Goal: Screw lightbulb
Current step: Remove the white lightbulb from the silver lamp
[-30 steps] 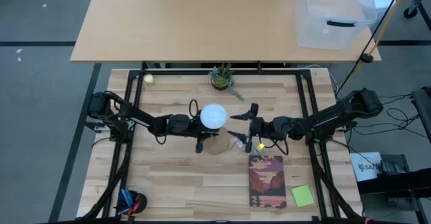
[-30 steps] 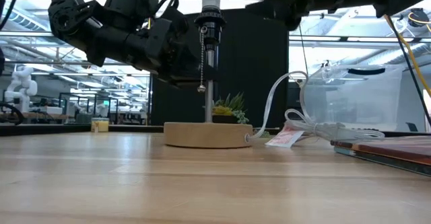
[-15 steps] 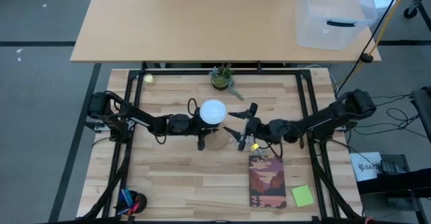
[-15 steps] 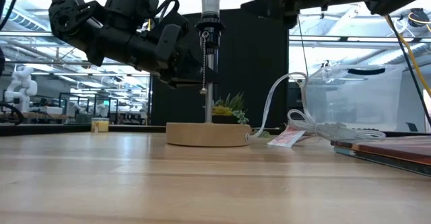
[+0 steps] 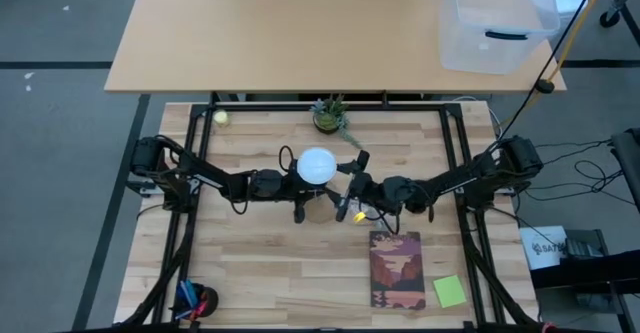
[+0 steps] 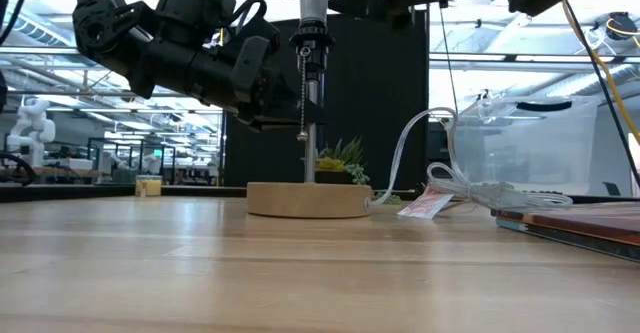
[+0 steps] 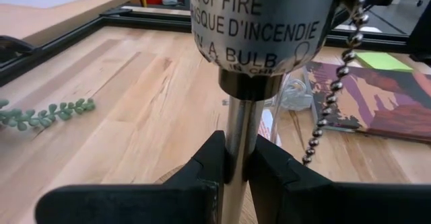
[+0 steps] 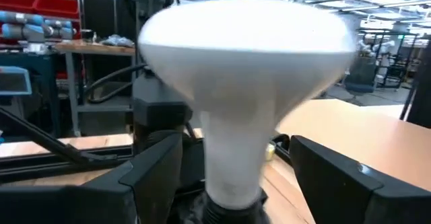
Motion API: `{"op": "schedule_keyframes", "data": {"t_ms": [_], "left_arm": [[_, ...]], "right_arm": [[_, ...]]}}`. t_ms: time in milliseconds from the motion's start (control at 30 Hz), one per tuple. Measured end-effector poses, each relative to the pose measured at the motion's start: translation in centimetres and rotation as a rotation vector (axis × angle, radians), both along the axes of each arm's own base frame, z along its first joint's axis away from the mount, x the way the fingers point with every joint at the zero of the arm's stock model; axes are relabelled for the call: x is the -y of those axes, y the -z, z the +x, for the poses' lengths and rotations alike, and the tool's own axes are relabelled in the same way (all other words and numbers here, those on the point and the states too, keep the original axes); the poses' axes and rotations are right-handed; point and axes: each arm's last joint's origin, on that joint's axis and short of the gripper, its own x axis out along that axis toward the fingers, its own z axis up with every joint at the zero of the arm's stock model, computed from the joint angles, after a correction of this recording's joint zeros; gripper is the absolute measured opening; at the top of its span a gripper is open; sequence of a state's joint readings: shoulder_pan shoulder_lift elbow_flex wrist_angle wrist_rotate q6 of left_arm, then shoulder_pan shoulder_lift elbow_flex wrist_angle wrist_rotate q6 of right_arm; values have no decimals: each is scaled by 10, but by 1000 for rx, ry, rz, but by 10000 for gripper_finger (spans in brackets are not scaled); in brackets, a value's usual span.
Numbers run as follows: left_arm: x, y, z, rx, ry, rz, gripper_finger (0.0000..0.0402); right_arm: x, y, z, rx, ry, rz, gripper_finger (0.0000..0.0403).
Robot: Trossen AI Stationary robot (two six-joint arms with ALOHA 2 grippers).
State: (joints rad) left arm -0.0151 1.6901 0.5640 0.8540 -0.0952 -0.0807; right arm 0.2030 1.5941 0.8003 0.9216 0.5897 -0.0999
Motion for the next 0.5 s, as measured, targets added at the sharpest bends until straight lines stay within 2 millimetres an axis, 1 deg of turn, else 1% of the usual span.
{"op": "schedule_keyframes", "data": {"t_ms": [200,333,500], "left_arm": [[0,0,0,0,0,0,46],[0,0,0,0,-3,-8,46],[0,0,0,1,-4,-12,46]], "right_arm": [[1,2,14,-12,0,-20,267],[5,-3,23,8,16,-20,267],[9,-9,28,26,49,-18,267]]}}
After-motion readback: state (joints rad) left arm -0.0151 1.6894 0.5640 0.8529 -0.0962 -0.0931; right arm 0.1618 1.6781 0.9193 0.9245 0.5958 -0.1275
